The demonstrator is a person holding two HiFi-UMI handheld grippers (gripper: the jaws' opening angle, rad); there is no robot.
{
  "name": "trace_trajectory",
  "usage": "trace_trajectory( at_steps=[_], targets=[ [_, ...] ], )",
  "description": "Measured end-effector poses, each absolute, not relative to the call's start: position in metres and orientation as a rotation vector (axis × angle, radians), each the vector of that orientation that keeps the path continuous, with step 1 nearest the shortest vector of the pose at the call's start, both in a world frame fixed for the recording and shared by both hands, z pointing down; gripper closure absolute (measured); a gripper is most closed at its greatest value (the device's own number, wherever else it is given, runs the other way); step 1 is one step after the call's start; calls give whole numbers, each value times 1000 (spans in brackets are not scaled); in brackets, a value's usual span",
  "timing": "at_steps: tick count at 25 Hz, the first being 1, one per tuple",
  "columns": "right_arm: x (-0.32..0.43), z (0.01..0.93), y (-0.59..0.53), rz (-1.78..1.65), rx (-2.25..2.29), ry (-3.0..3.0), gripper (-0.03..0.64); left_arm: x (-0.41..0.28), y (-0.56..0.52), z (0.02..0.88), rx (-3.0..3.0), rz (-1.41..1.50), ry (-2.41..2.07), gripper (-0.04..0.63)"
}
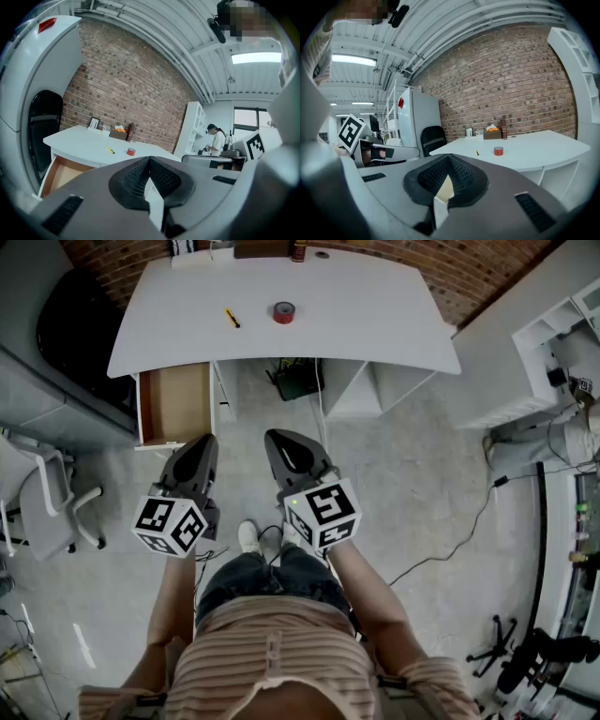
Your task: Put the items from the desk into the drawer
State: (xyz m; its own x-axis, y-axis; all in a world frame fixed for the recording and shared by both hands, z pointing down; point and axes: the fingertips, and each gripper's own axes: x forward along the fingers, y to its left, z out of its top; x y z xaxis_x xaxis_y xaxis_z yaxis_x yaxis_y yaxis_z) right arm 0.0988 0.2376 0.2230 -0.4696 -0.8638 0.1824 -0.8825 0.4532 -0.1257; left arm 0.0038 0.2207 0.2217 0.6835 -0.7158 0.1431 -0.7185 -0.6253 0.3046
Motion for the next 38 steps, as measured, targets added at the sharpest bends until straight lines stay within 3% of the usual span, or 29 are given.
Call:
trace_trajectory(
  at_steps=[38],
  targets=[
    [217, 231, 203, 389, 1507, -2597, 600, 93, 177, 238, 2394, 226, -1391, 586]
  ],
)
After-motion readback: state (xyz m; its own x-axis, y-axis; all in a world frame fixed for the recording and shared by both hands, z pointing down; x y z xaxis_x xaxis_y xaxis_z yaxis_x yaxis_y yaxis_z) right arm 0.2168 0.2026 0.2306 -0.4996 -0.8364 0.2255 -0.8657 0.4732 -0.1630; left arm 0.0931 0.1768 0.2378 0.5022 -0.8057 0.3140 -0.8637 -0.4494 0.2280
